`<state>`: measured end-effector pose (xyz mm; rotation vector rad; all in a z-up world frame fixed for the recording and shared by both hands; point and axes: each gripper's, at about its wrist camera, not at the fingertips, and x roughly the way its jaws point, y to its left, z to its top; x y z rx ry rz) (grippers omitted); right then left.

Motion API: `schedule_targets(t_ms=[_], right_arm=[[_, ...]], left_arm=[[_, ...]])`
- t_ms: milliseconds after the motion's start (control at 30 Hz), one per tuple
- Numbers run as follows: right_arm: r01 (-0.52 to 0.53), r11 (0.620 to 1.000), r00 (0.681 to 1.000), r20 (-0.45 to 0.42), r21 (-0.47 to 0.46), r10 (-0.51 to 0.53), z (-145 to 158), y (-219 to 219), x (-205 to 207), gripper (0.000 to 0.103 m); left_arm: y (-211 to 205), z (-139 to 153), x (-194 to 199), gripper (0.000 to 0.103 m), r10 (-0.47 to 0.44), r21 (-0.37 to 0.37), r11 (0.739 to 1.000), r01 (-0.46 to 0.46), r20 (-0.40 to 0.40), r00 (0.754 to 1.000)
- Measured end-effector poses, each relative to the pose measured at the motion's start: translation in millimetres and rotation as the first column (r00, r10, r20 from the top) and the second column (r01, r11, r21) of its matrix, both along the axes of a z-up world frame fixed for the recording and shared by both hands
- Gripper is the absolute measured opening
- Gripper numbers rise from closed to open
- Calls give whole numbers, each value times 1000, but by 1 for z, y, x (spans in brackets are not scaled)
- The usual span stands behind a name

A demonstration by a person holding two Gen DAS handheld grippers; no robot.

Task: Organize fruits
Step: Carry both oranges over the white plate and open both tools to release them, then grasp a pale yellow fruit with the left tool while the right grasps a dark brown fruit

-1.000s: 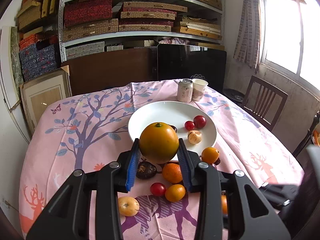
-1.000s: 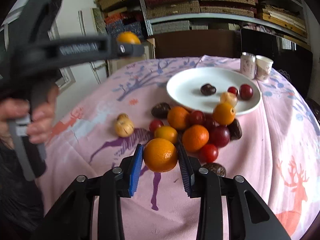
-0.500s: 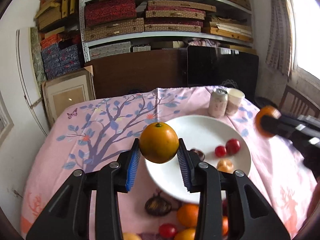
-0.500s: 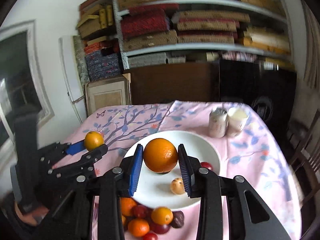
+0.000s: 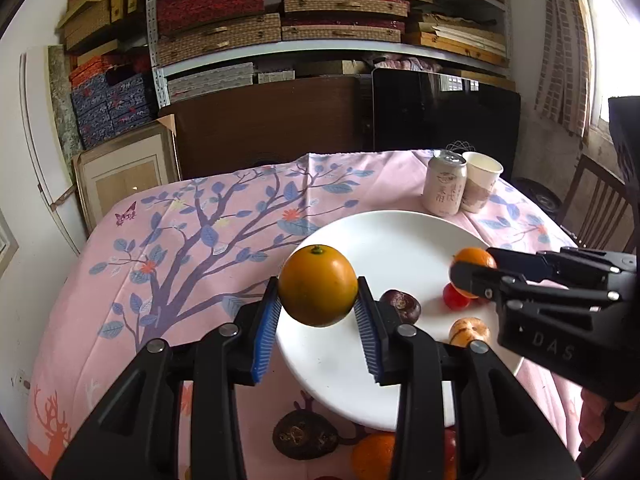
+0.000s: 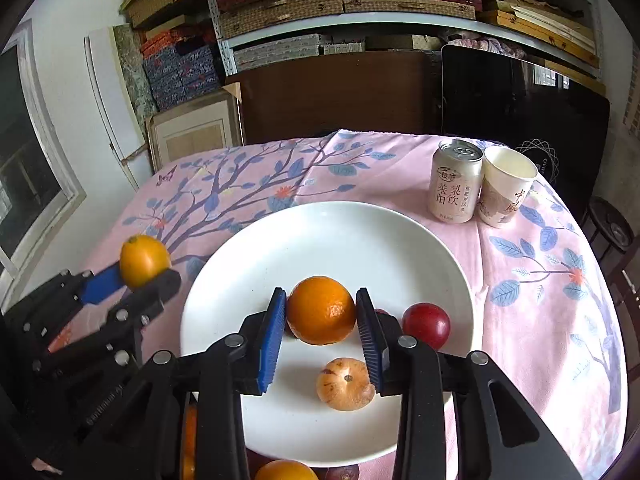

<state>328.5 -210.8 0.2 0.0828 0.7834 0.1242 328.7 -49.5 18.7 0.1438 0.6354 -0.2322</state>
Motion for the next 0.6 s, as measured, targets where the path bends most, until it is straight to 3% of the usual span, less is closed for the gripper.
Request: schedule_targets(t_ms=[100,133,167,200,267,333,400,500,600], right_arm=[[-10,1000,1000,11,-15,10,2,4,0,39],[-15,1000,1000,20,-23,15,4,5,-2,63],[-2,999,1000,30,-46,4,6,5,-4,76],[30,995,999,45,-90,-26,10,5,-7,77],[45,994,998,56,-104,-39,19,-1,-13,79],[52,997,997,55,-55,-48,30,-10,-21,91],[47,998,998,38,-40,-46,38,-13,-31,94],[-19,998,999,25,-63,20,42,-10,-64,97],[-86,990,996,13,-116,88,36,0,-104,99]], left_arm=[[3,2,-1,36,4,-3,1000,-4,0,1000],[3,2,-1,36,10,3,1000,-10,5,1000],[3,3,-1,44,19,9,1000,-19,10,1000],[4,3,-1,66,50,21,999,-50,21,999],[12,8,-4,93,135,27,990,-137,58,989],[21,18,-12,97,113,-32,993,-111,76,991],[27,28,-26,98,73,-64,996,-69,67,995],[37,35,-53,98,20,-12,1000,-19,89,996],[61,31,-89,98,29,54,998,-35,96,995]])
